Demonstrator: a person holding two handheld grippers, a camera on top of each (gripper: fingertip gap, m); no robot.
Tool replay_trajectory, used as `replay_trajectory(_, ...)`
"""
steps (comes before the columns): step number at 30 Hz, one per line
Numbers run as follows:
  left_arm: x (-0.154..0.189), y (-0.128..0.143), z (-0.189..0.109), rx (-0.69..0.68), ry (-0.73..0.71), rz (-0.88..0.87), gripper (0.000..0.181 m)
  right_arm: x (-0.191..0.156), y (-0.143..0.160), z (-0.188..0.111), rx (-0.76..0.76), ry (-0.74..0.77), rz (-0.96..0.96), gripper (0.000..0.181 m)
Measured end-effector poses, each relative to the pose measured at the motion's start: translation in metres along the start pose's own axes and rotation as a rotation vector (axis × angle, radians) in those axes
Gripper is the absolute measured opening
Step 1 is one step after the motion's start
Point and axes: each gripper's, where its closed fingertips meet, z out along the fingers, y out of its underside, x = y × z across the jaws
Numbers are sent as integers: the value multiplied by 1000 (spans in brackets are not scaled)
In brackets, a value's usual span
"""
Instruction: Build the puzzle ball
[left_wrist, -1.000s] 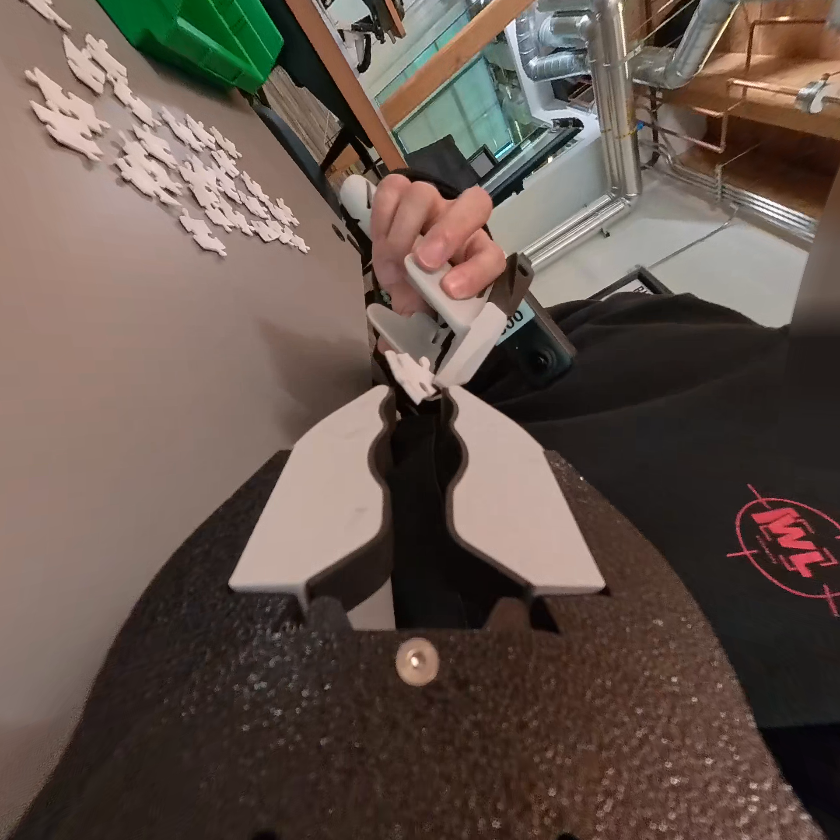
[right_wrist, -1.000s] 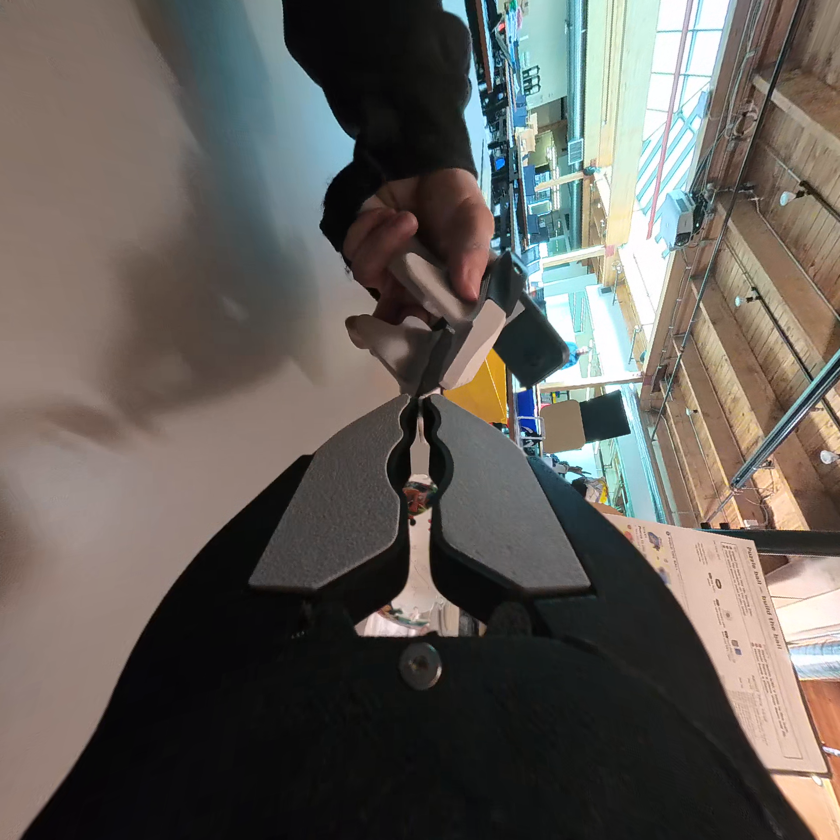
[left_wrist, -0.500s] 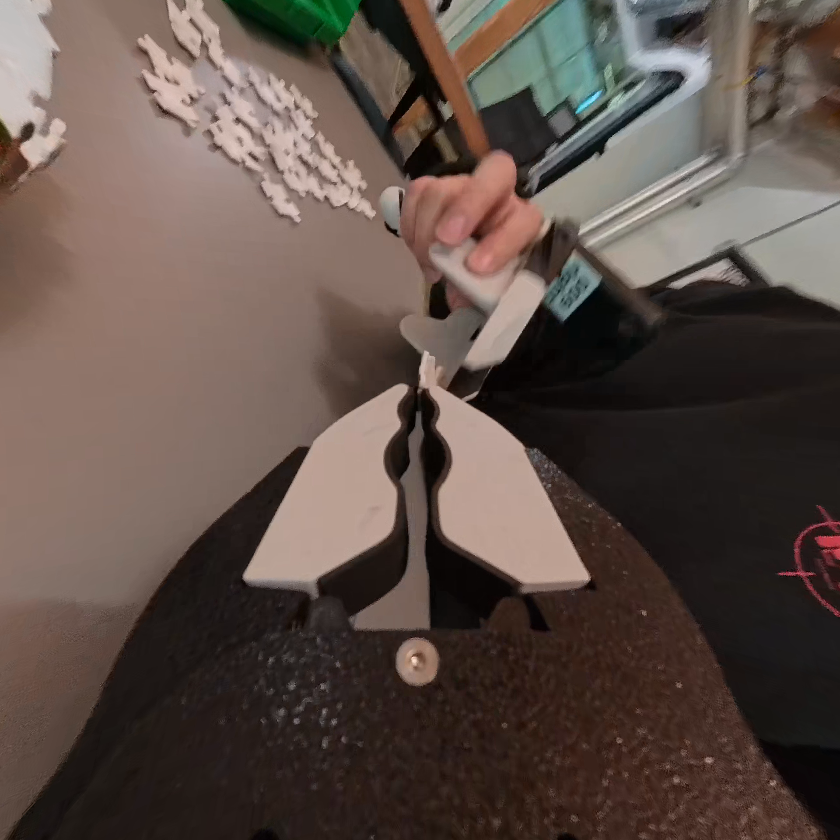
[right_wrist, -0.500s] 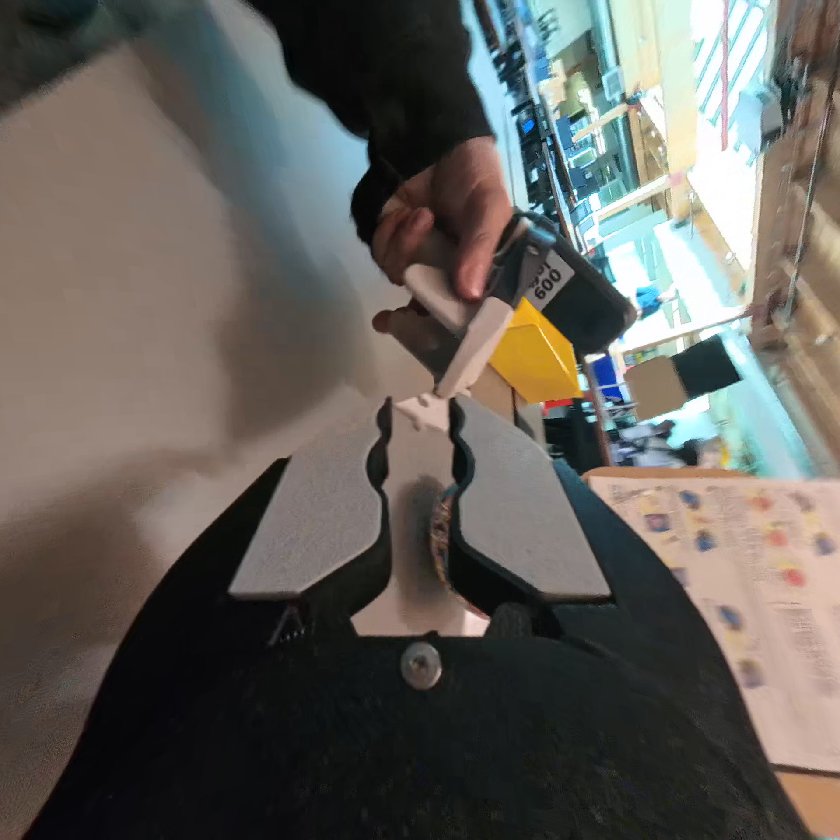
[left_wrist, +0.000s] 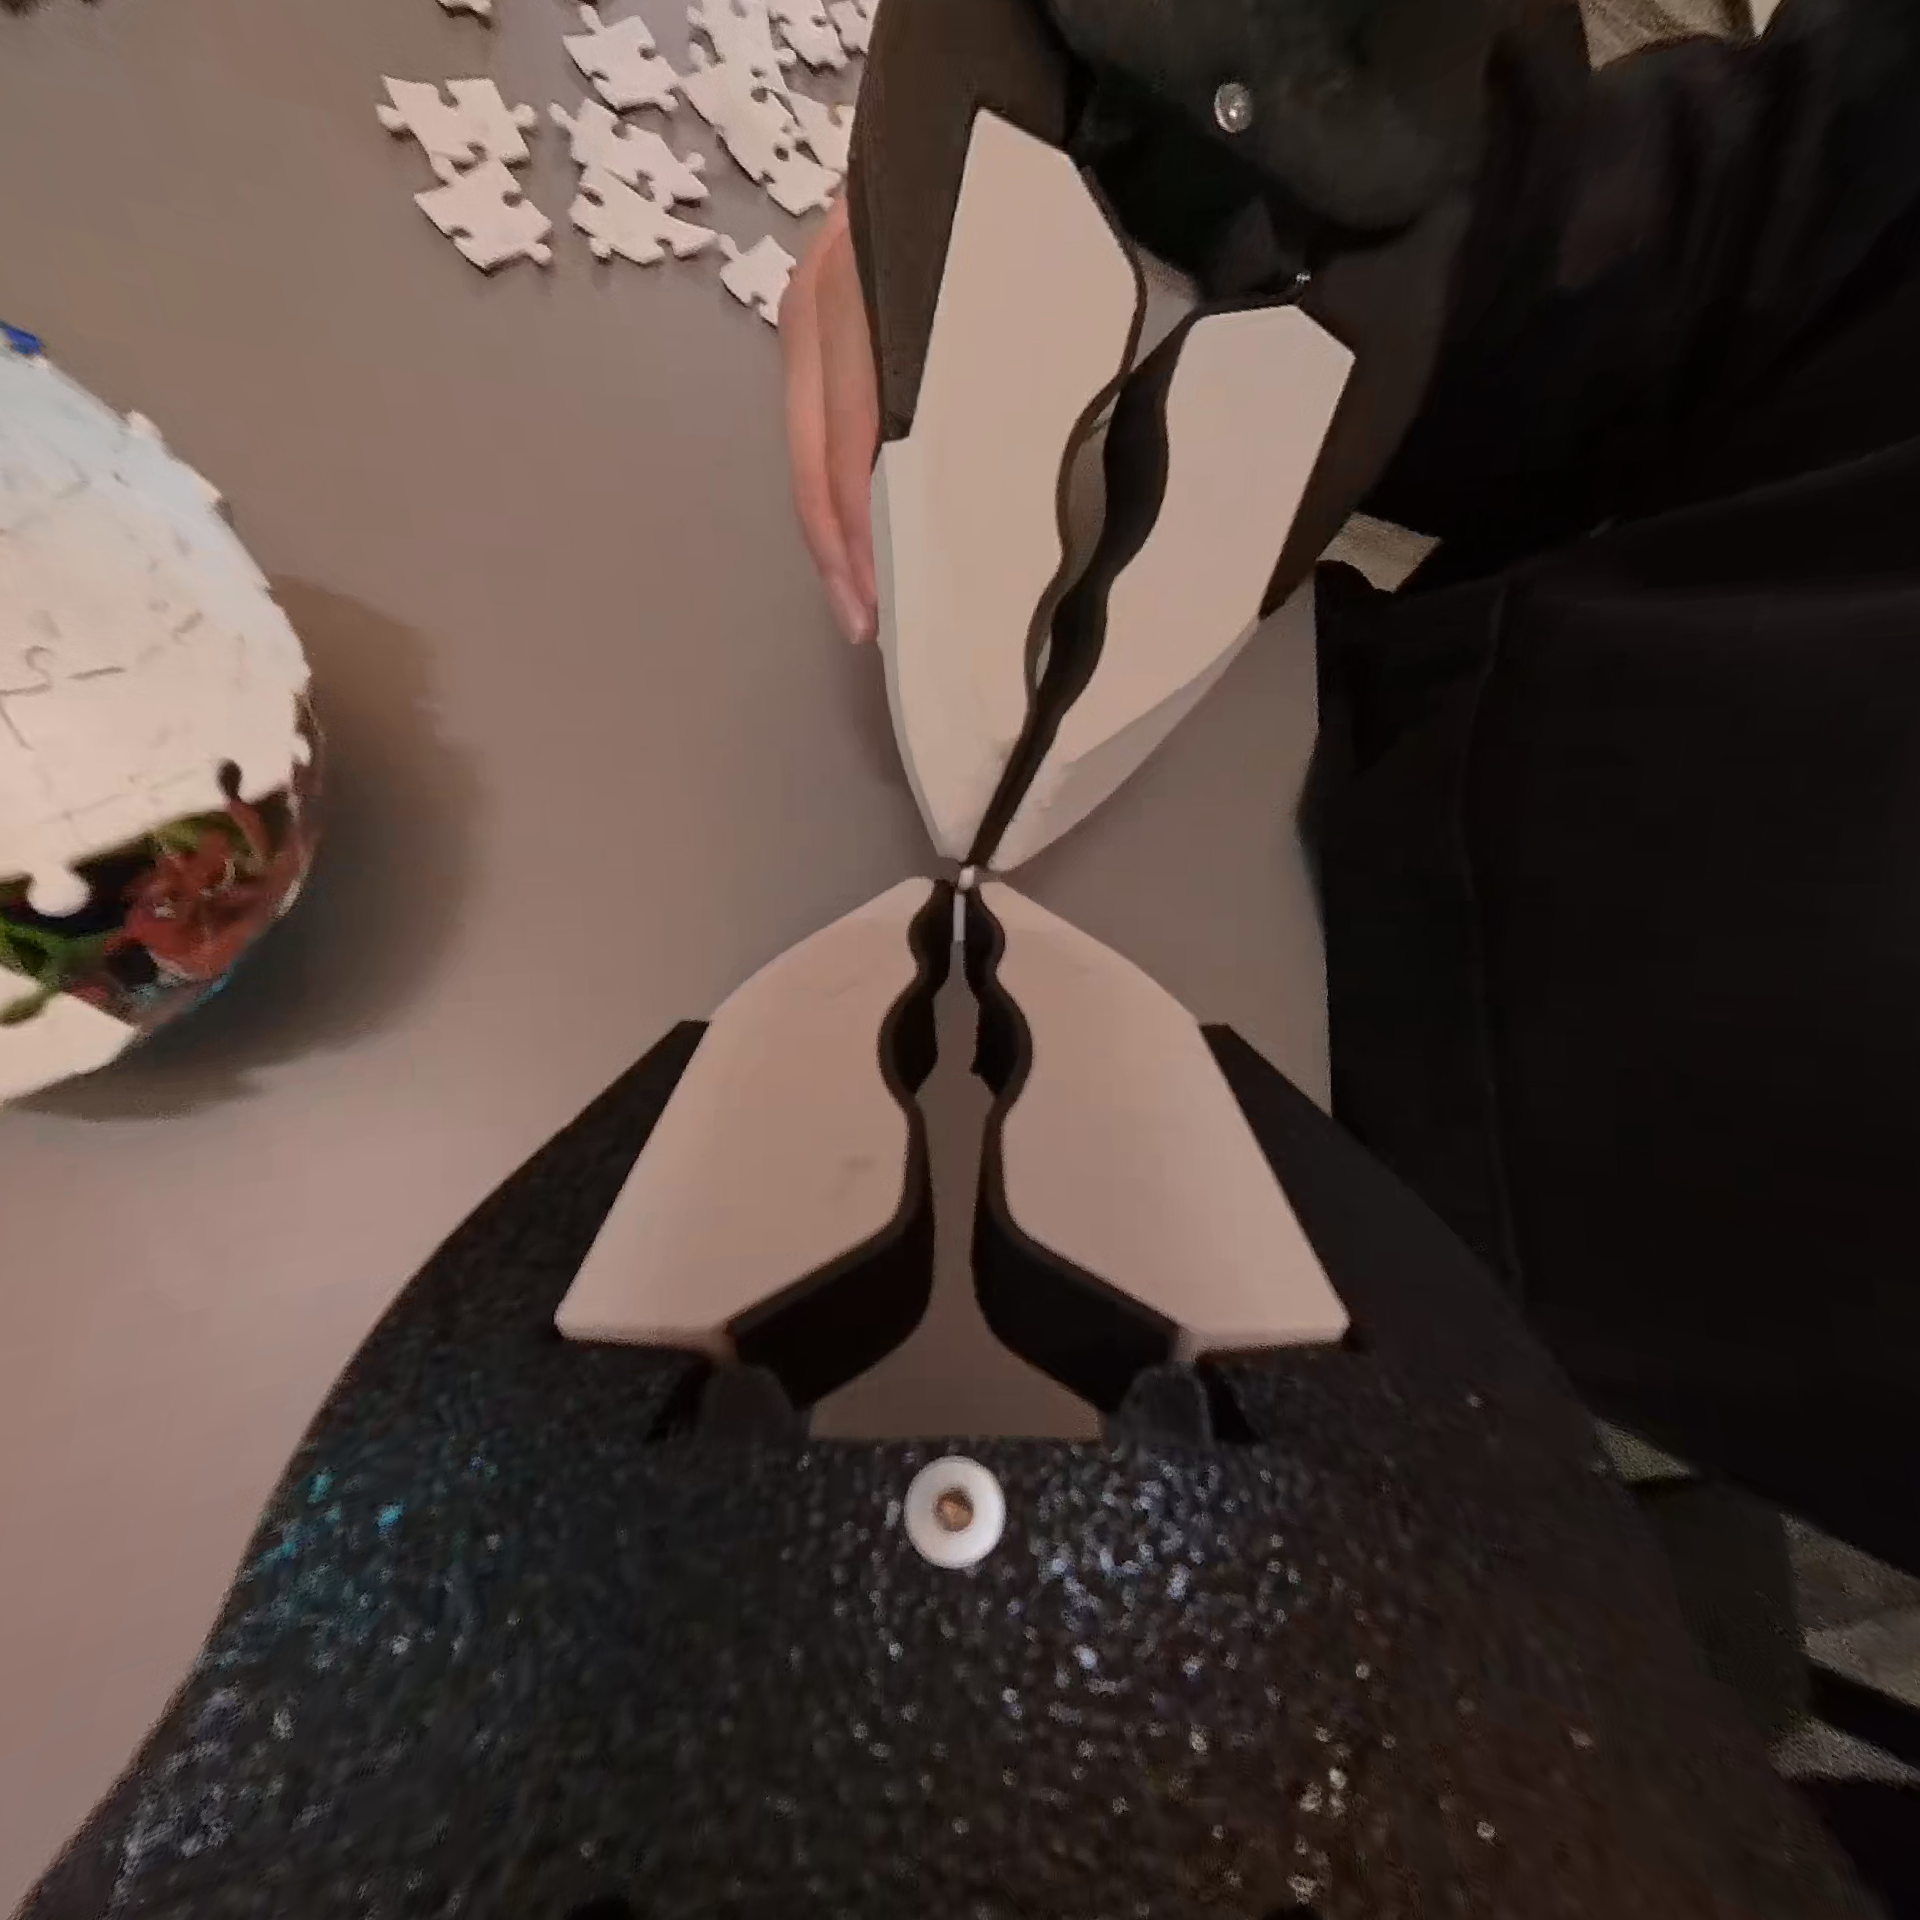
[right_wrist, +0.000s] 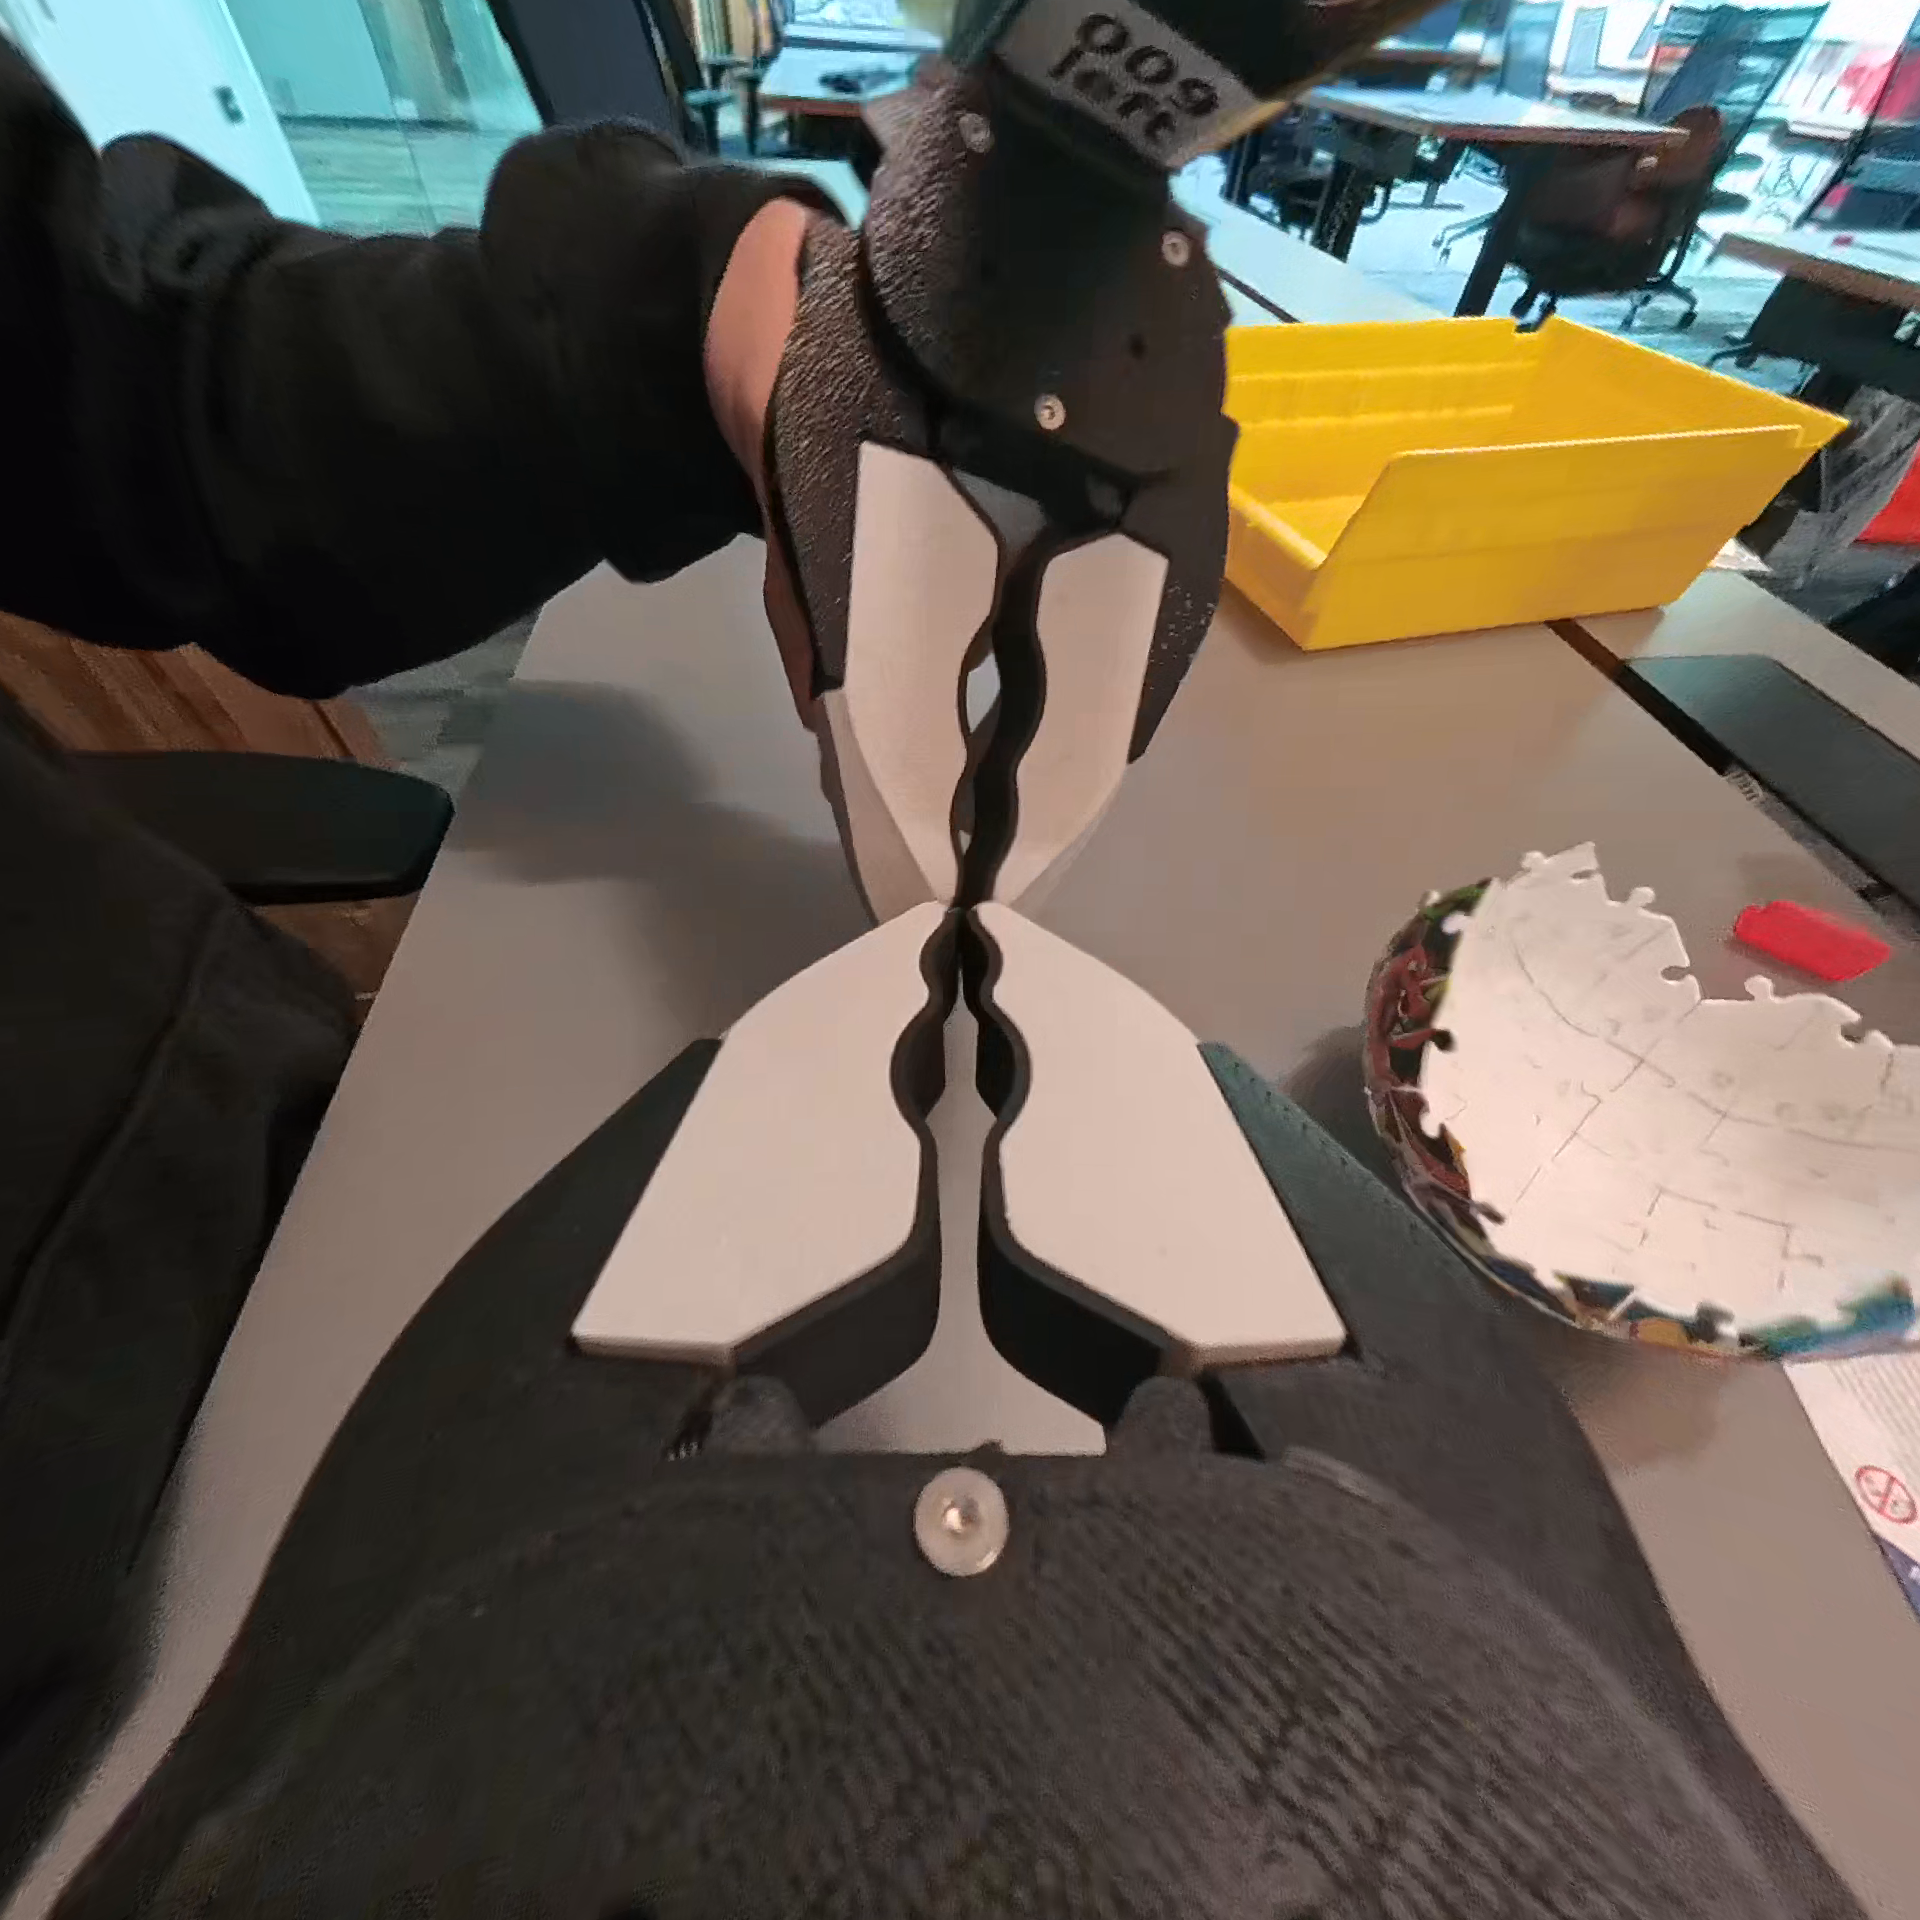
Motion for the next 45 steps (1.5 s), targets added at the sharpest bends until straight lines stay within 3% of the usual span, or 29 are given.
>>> replay_trajectory(5,-8,-12,-4,132,-44,-43,2,14,-4,-7,108,58,112,0)
replay_trajectory(10,-8,-5,0,80,-50,-54,2,11,-4,-6,115,33,109,9)
replay_trajectory(13,-10,-4,1,57,-69,-30,2,10,6,-2,28,31,76,0)
replay_trajectory(23,-14,-17,-2,111,-76,-31,2,20,1,-10,102,68,103,0)
replay_trajectory(32,-26,-38,-12,426,-128,-164,1,64,-22,-39,434,283,385,0)
replay_trajectory(37,-26,-26,1,346,-181,-124,2,56,-11,-31,357,216,354,0)
replay_trajectory(42,-30,-29,-5,342,-197,-105,2,39,3,-22,160,126,224,0)
replay_trajectory(45,-26,-30,-7,333,-187,-74,2,38,1,-22,178,131,210,1)
